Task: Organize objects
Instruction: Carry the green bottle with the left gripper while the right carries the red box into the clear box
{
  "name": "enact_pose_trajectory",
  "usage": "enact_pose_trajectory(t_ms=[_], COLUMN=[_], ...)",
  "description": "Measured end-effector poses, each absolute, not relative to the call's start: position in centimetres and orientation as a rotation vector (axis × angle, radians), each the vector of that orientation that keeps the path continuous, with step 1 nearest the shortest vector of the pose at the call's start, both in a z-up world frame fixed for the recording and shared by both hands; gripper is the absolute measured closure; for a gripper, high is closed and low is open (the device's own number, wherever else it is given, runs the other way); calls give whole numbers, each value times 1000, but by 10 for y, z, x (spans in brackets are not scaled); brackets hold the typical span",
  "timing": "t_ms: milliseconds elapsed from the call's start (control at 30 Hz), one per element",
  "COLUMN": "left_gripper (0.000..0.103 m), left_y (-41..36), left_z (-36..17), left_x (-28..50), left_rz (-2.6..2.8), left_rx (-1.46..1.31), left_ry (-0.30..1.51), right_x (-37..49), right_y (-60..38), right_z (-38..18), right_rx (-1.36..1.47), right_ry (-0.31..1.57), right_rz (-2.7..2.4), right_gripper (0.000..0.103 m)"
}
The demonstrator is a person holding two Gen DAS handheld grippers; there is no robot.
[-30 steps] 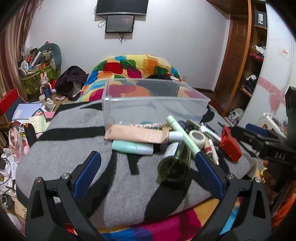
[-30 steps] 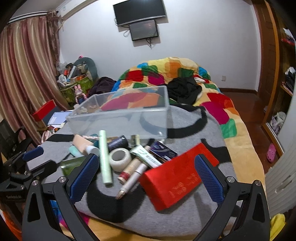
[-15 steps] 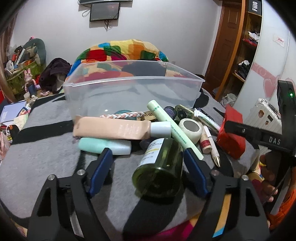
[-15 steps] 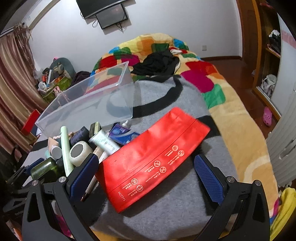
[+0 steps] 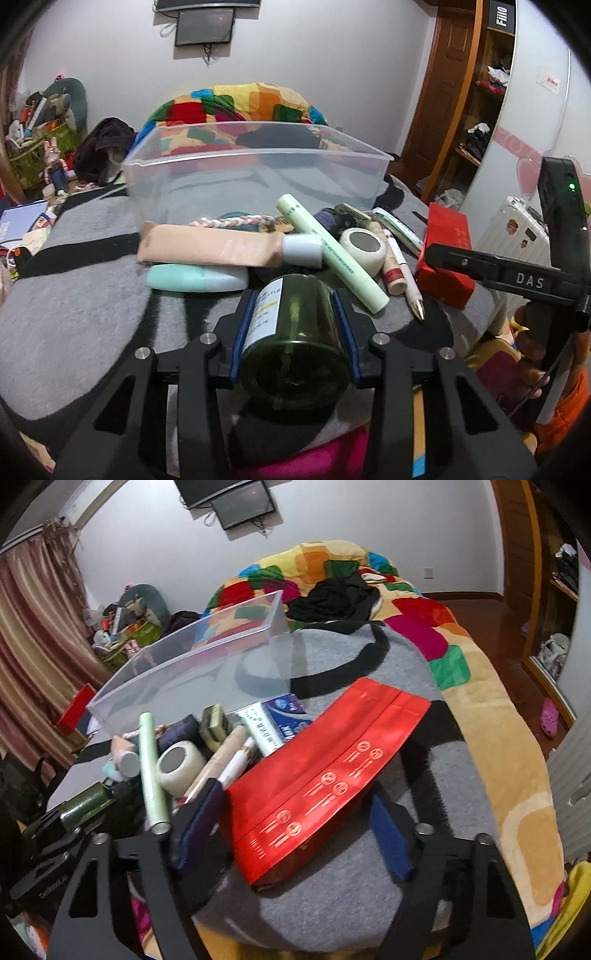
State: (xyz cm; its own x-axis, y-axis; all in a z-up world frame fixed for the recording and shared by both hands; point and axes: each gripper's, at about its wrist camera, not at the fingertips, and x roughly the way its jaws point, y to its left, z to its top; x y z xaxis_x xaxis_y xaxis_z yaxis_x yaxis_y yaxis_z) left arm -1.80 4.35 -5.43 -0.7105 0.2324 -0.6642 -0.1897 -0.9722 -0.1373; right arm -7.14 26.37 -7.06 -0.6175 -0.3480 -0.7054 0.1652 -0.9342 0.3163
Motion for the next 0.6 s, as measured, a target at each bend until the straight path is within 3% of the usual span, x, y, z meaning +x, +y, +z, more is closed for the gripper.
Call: enact_pose_trajectory(t_ms=[133,300,400,600], left_gripper=[62,62,62,62], left_y=[34,25,22,18], left_z=[-51,-46,-40,-23], left_x=[-13,-9,-8,-9], left_rz=[2731,2765,2782,2819], left_rx=[-1051,-1032,-1008,-940], left_ry=[-124,-146,-150,-135], right_x=[-64,-54,-51,-47], right_y=[262,257,253,247], right_z=[-68,-55,-47,-34], right_rx=[1155,1065,1020,964], right_ry=[-312,-272,-248,-218], right_rz=[-2562,-2580,-2583,-2600], right_gripper=[52,75,82,85])
